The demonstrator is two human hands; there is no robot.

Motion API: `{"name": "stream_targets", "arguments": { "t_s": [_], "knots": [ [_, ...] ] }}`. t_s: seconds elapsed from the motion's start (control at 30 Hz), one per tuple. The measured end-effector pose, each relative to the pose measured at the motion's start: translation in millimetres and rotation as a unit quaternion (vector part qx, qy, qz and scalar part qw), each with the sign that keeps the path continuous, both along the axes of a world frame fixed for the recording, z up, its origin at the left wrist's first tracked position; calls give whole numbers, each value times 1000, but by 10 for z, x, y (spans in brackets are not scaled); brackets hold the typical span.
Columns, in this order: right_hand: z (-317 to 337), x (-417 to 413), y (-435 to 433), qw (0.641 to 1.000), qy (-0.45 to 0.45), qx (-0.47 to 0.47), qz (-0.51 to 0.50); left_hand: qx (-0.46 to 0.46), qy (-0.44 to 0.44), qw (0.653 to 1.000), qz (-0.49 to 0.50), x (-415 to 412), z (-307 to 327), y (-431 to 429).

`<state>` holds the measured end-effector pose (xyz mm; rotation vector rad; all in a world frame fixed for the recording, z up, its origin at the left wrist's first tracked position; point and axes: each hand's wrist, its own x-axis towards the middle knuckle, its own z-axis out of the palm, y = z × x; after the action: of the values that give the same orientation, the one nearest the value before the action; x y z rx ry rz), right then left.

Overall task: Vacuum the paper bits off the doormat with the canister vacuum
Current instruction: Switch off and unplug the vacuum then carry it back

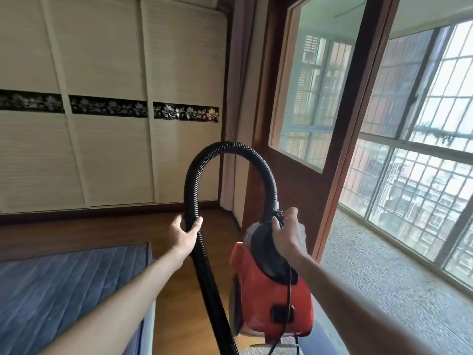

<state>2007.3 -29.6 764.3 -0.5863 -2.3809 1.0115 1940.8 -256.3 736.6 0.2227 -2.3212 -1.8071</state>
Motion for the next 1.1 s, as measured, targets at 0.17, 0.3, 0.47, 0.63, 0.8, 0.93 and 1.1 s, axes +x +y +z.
{"name": "stream_targets", "arguments": {
  "t_s": [0.17, 0.3, 0.47, 0.63, 0.8, 0.93, 1.1],
  "knots": [
    [15, -422, 86, 1000, 6, -3, 26, -24, 12, 999, 33, -379, 173, 190],
    [-6, -792, 246, 999, -5, -8, 50, -60, 41, 996, 52, -714, 259, 299],
    [-22, -1185, 369, 998, -17, 4, 67, -79, 38, 993, 78, -1069, 211, 268],
    [-15, -1607, 417, 996, -25, 12, 79, -77, 41, 992, 97, -1427, 218, 197],
    [-44, -2094, 427, 996, -33, 25, 80, -79, 34, 992, 94, -1851, 235, 131],
    [-43, -2599, 401, 995, -38, 31, 81, -102, 36, 990, 90, -2342, 257, 42],
    [-73, -3298, 312, 996, -46, 40, 69, -108, 21, 990, 83, -3077, 199, -138]
  ]
}}
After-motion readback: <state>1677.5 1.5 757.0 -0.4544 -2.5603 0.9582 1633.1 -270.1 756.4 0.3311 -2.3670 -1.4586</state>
